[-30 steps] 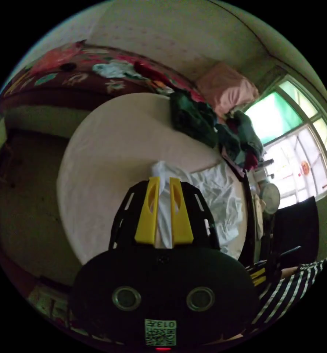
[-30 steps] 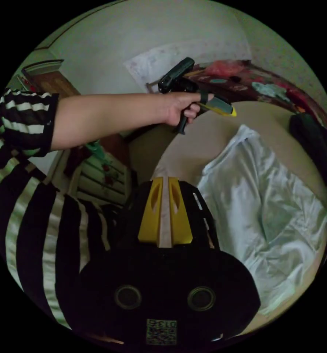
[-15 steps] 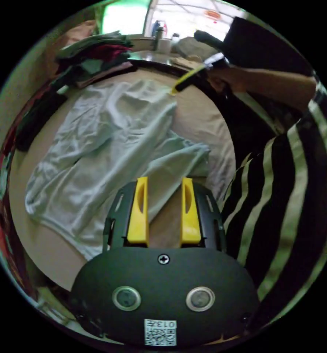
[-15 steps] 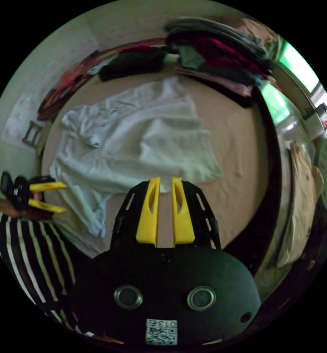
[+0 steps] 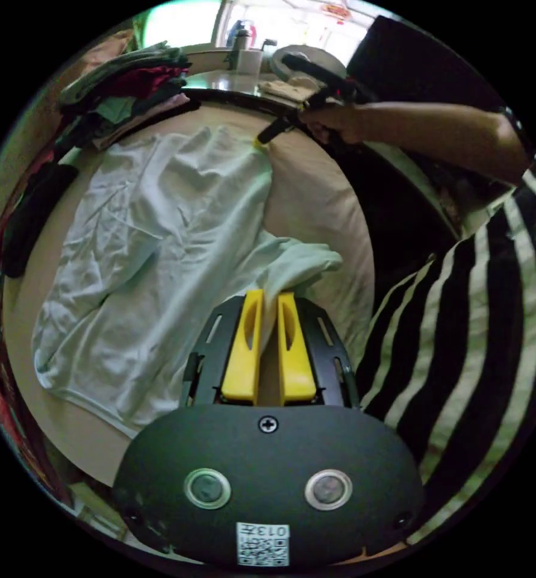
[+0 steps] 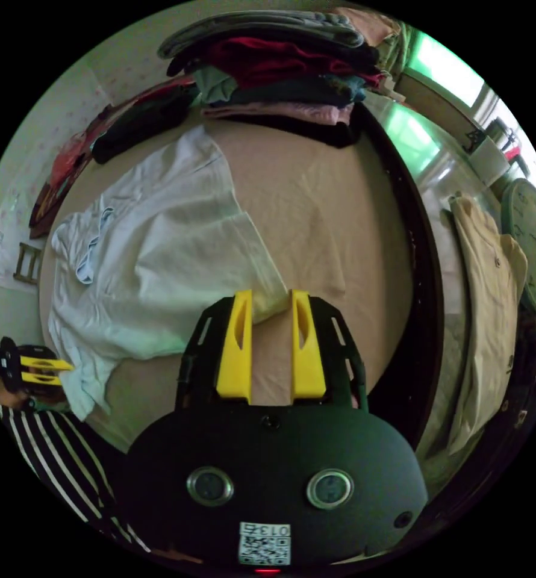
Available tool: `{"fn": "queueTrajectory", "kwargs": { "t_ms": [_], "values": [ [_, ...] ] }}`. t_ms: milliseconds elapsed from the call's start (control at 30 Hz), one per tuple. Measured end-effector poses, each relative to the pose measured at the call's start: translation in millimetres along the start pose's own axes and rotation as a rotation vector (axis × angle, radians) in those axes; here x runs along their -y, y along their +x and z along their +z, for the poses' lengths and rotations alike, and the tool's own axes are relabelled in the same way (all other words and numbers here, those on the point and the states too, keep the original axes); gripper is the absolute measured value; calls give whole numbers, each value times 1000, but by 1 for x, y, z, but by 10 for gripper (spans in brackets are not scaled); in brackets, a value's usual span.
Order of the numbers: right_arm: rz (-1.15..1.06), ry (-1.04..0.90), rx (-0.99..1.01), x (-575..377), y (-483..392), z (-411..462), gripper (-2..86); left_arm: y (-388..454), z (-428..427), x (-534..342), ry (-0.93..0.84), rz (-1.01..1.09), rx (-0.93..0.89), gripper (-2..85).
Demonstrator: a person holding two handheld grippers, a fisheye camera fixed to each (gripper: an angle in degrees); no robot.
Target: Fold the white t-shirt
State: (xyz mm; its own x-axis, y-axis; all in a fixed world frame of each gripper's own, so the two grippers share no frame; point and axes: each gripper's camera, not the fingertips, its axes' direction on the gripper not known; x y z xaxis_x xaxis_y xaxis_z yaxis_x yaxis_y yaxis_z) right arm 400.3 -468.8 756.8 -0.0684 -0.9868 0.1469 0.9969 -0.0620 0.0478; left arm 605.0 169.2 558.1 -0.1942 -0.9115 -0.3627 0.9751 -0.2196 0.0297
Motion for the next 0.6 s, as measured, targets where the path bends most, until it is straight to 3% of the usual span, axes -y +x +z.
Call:
{"fn": "queueTrajectory", "kwargs": {
  "t_ms": [133,233,300,400,500,600],
  "values": [
    [-100,-36,-80,-6,-14,-10,26,-18,-57,-30,138,-96,-22,32],
    [-74,102,-24,-20,-8,-50,18,-36,-112,-68,288,-182,-13,29],
    [-53,292,69,-35,0,-91,14,-51,-142,-94,406,-255,-14,27],
    [-105,375,74,-30,-9,-104,12,-88,-163,-122,552,-357,-55,25],
    [-164,374,62,9,-27,-111,12,-128,-170,-113,492,-431,54,24],
    [-256,565,-6,41,-46,-175,11,-138,-253,-92,648,-339,217,23]
  ]
}}
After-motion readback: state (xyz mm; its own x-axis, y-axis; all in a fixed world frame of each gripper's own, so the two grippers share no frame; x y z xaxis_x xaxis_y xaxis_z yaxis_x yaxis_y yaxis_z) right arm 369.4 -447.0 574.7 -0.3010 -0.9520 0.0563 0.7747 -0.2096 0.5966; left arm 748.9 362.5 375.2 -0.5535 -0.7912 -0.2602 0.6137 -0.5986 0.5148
